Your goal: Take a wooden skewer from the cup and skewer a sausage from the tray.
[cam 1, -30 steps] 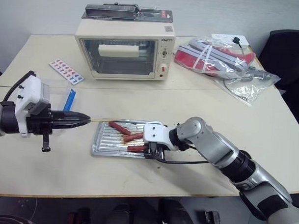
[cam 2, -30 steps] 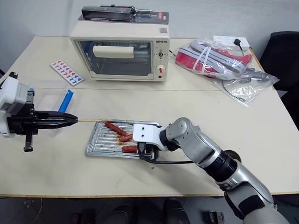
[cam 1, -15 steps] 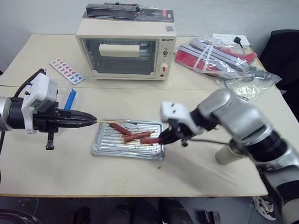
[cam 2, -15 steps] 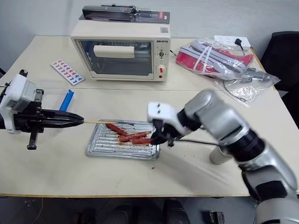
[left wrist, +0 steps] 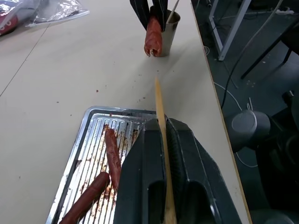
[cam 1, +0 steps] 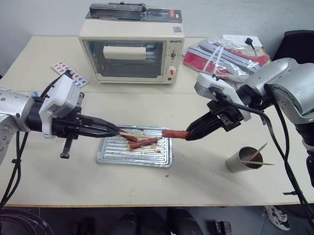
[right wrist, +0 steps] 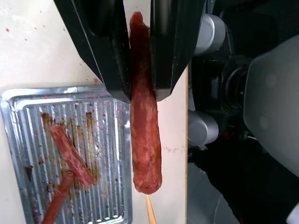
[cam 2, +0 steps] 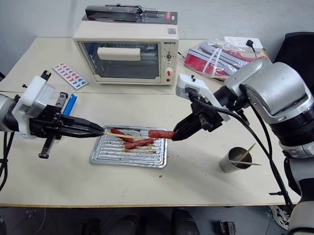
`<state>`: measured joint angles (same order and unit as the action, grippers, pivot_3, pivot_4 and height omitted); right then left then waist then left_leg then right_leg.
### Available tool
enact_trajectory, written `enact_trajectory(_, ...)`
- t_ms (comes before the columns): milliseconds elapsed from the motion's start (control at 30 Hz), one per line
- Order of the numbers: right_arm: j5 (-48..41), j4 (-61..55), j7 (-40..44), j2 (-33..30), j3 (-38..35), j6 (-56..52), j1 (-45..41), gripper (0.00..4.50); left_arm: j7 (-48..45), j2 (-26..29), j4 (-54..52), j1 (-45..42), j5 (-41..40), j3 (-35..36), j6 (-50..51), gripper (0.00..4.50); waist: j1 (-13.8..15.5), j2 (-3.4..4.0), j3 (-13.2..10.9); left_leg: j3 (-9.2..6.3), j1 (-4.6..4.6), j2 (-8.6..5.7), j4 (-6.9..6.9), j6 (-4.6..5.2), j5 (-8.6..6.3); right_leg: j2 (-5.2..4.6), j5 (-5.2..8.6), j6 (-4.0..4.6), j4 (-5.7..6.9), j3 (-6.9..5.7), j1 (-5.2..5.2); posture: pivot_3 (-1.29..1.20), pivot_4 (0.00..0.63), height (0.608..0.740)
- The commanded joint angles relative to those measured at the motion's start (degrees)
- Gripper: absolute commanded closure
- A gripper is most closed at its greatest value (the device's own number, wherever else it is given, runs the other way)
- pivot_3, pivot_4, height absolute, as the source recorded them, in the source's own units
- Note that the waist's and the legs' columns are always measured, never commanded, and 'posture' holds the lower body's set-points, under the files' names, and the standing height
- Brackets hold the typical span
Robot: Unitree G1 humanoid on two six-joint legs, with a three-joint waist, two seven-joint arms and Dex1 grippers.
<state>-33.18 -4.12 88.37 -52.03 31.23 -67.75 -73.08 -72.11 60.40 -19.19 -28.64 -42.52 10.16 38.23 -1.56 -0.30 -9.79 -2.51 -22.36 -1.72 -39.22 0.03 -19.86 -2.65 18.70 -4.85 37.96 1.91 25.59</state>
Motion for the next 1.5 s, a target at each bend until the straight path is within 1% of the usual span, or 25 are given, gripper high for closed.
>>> enact_trajectory(33,-1.18,-0.83,3.05,-0.20,-0.87,-1.30,-1.62,4.25,0.98,-0.63,-1.34,-0.94,-0.33,0.22,-0.50,4.50,0.01,0.00,0.00,0.00,0.00,0.00,0.00,0.00,0.00,0.00,0.00,0.00,0.00,0.00,0.00,0.00,0.150,0.740)
enact_trajectory(333,-0.93,-2.42,2.30,-1.18,-1.13,-1.45,-0.91,4.25,1.92,-1.77,-0.32,-4.02,-0.14,-1.10,-0.09,4.50,-0.02,0.00,0.00,0.01,0.00,-0.01,-0.01,0.00,0.00,0.00,0.00,0.00,0.00,0.00,0.00,0.00,0.150,0.740)
enact_trajectory(633,-1.29,-3.72,0.60,-0.79,-1.72,-2.39,0.31,4.25,2.31,-2.76,-1.45,-4.26,-0.39,-2.05,0.22,4.50,0.00,0.00,0.00,0.00,-0.01,-0.01,-0.02,0.00,0.00,0.00,0.00,0.00,0.01,0.00,0.01,0.00,0.150,0.740)
enact_trajectory(1100,1.16,-0.29,1.43,-1.06,-0.63,0.27,0.79,4.25,1.29,-1.23,-0.78,-3.55,0.25,-0.89,-0.17,4.50,0.00,0.00,0.00,0.00,0.00,-0.01,-0.02,0.00,0.00,0.00,0.00,0.00,0.01,-0.01,0.01,0.00,0.150,0.740)
enact_trajectory(1500,0.34,-0.72,0.48,0.11,-1.58,-1.39,0.76,4.25,2.13,-2.95,-1.53,-4.73,-0.13,-2.56,-0.01,4.50,0.01,0.00,0.00,0.00,-0.01,-0.01,-0.03,0.00,0.00,0.00,0.00,0.00,0.01,-0.01,0.01,0.00,0.150,0.740)
